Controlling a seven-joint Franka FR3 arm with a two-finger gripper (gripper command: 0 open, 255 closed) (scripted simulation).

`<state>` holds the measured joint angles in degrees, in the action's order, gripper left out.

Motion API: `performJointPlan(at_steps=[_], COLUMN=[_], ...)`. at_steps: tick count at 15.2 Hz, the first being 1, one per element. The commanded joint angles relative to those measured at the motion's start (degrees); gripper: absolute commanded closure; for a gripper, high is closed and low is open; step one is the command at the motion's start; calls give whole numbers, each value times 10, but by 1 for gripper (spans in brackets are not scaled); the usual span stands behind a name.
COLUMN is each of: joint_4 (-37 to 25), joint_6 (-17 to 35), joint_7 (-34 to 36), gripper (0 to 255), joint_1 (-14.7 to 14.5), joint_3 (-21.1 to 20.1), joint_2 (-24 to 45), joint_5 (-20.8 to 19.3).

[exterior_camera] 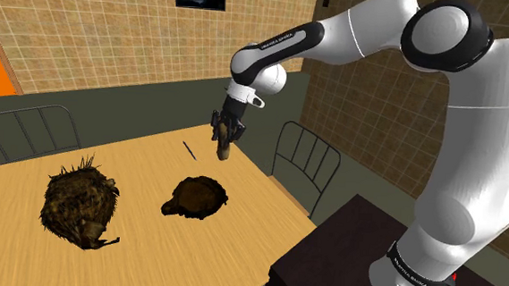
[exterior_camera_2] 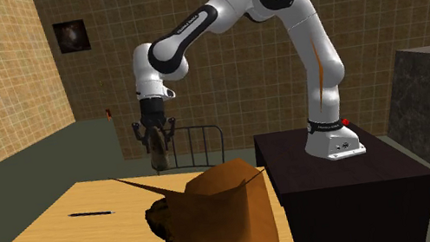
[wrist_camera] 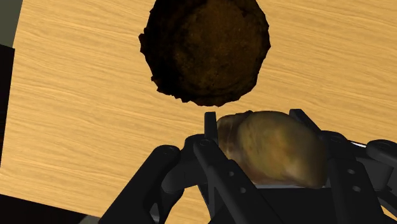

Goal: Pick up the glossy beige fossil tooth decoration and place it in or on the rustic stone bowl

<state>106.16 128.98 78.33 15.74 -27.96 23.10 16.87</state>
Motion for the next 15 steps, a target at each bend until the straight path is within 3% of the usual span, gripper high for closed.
performJointPlan(at_steps=[1,9,15], joint_4=[0,-2,10], joint_6=[1,42,78], joint_7=[12,113,105], gripper=[255,255,255], joint_1=[-8,-88,-94], joint_3=[-3,-25,-20], joint_2=[-3,2,29], joint_5=[0,-17,-22])
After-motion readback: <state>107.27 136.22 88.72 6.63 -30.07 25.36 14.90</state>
